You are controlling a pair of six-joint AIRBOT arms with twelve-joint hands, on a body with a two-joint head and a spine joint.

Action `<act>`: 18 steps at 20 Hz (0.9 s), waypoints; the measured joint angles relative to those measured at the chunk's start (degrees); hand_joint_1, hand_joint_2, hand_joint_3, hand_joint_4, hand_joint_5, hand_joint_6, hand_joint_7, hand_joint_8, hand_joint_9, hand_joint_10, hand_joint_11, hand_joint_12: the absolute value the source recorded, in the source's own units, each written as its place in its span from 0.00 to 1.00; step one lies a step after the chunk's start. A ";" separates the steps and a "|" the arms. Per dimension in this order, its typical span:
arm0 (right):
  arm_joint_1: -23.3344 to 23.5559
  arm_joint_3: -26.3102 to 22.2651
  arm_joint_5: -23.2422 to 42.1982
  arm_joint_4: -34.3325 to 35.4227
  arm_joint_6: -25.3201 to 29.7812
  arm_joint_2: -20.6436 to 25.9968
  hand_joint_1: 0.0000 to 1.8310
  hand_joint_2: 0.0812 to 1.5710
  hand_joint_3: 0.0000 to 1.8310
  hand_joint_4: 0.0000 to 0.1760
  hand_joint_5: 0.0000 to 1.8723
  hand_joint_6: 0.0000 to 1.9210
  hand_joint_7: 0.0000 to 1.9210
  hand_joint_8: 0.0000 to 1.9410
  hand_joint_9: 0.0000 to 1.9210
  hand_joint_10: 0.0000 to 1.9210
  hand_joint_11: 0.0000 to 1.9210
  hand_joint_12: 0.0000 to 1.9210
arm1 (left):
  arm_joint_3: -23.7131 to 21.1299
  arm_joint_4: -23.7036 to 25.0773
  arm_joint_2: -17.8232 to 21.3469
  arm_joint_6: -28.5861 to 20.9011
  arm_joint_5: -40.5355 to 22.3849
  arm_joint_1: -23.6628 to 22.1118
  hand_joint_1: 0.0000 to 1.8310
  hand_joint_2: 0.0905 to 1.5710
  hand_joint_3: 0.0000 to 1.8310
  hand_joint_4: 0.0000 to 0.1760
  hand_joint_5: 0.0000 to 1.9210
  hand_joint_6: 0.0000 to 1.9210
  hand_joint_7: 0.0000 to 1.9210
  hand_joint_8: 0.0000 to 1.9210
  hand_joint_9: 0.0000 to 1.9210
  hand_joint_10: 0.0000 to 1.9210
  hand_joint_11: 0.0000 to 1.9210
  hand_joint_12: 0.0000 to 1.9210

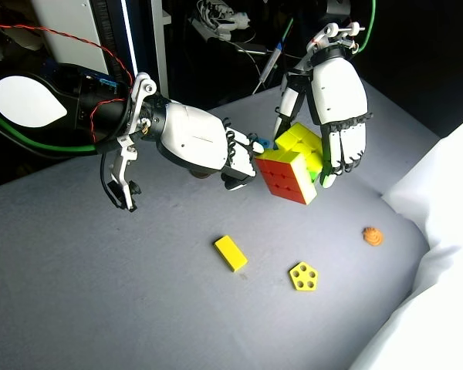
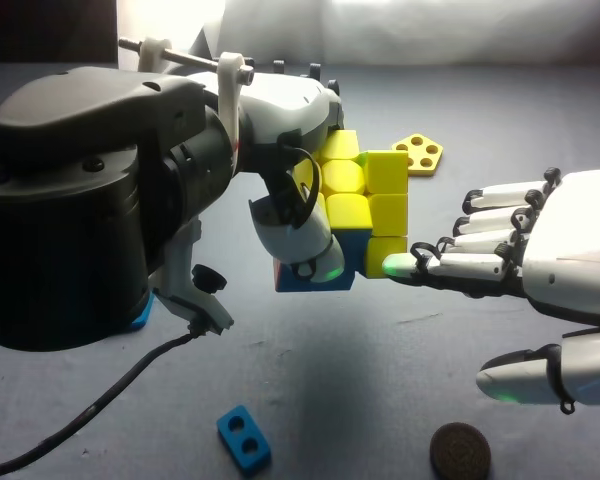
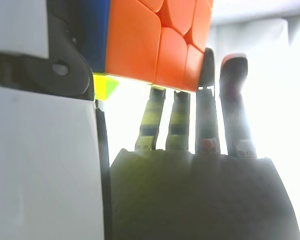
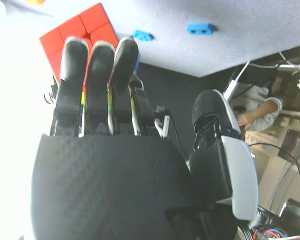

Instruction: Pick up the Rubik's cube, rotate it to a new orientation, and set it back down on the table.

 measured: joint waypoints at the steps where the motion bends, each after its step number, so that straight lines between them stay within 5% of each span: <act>1: 0.00 0.00 0.00 0.00 -0.02 -0.09 0.03 0.82 0.00 0.00 0.06 0.01 0.13 0.72 0.12 1.00 0.06 1.00 | 0.00 -0.04 0.00 0.00 -0.02 0.00 0.57 0.87 0.00 0.00 0.30 0.84 0.22 0.96 0.14 1.00 0.13 1.00; 7: -0.17 0.00 0.31 3.32 -3.80 -0.70 0.02 0.82 0.00 0.00 0.05 0.00 0.13 0.70 0.12 0.98 0.08 1.00 | 0.00 0.07 0.00 0.22 -0.20 0.00 0.56 0.88 0.00 0.08 0.28 0.87 0.24 0.95 0.16 1.00 0.14 1.00; 8: -0.46 0.00 0.44 3.69 -4.33 -0.81 0.03 0.82 0.00 0.00 0.05 0.01 0.13 0.71 0.12 0.98 0.08 1.00 | 0.00 0.04 0.00 0.22 -0.31 0.00 0.57 0.88 0.00 0.01 0.29 0.86 0.23 0.96 0.14 1.00 0.13 1.00; 15: -0.57 0.00 0.63 6.62 -7.72 -1.42 0.02 0.81 0.00 0.00 0.07 0.01 0.14 0.70 0.14 0.97 0.13 1.00 | 0.00 0.15 0.00 0.46 -0.57 0.00 0.58 0.88 0.00 0.00 0.31 0.82 0.23 0.98 0.14 1.00 0.12 1.00; 16: -0.57 0.00 0.68 6.95 -8.07 -1.42 0.01 0.82 0.00 0.00 0.06 0.01 0.13 0.71 0.14 0.98 0.13 1.00 | 0.00 0.20 0.00 0.46 -0.57 0.00 0.57 0.84 0.00 0.00 0.32 0.81 0.13 1.00 0.13 1.00 0.12 1.00; 17: -0.57 0.00 0.68 7.34 -8.28 -1.44 0.01 0.82 0.00 0.00 0.06 0.01 0.13 0.72 0.14 0.99 0.14 1.00 | 0.00 0.26 0.00 0.46 -0.57 0.00 0.57 0.87 0.00 0.00 0.31 0.82 0.21 0.98 0.13 1.00 0.12 1.00; 18: -0.57 0.00 0.68 7.89 -8.57 -1.55 0.01 0.82 0.00 0.00 0.06 0.00 0.13 0.72 0.14 0.99 0.13 1.00 | 0.02 0.31 0.00 0.48 -0.59 0.00 0.57 0.85 0.00 0.00 0.31 0.83 0.12 1.00 0.12 1.00 0.11 1.00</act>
